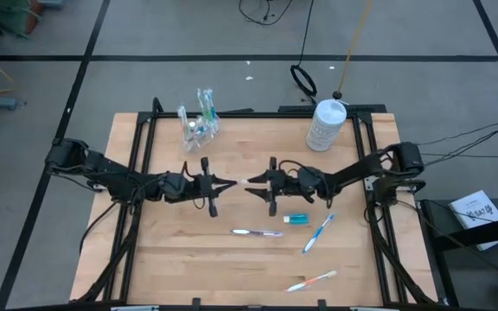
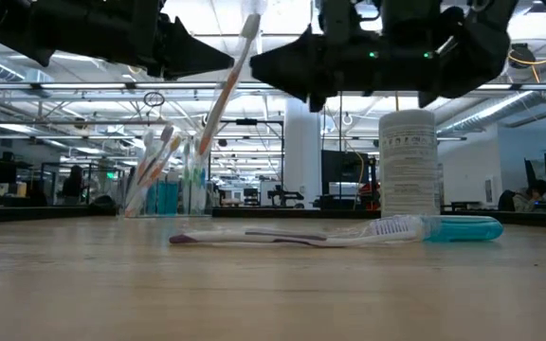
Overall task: Pick & Place toothbrushing station
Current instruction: Put the orange toothbrush into the transparent organizer
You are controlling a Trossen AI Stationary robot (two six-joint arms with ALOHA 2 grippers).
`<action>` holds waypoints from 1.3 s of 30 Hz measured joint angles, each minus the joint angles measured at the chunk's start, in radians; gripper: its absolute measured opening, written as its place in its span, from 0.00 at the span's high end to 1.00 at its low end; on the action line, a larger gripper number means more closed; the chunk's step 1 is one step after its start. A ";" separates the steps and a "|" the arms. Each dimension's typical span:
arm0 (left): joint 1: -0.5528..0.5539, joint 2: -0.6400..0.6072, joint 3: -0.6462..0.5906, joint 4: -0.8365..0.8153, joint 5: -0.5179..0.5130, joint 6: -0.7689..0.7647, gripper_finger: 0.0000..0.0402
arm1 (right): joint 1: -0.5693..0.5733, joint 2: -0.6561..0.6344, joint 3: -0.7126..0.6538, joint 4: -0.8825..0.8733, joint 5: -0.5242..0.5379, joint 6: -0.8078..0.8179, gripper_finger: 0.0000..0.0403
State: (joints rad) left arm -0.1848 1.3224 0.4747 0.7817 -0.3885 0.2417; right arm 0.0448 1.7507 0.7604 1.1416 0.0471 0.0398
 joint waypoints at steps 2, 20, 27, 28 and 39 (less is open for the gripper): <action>-0.001 0.000 0.000 0.000 0.000 0.001 0.99 | 0.000 0.028 0.036 -0.004 0.001 -0.002 0.72; 0.000 0.000 0.000 -0.017 0.013 0.008 0.99 | -0.032 0.057 0.099 -0.004 0.004 -0.026 0.72; 0.000 0.000 0.000 -0.017 0.012 -0.075 0.97 | -0.030 0.057 0.099 -0.007 0.002 -0.026 0.84; 0.000 0.000 0.000 -0.017 0.012 -0.091 0.97 | -0.030 0.057 0.099 -0.008 0.001 -0.026 0.86; 0.000 0.000 0.000 -0.051 -0.012 -0.153 0.88 | -0.030 0.057 0.099 -0.044 0.004 -0.009 0.94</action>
State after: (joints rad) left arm -0.1844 1.3228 0.4747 0.7304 -0.4005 0.0888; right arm 0.0147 1.8080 0.8593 1.0980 0.0509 0.0303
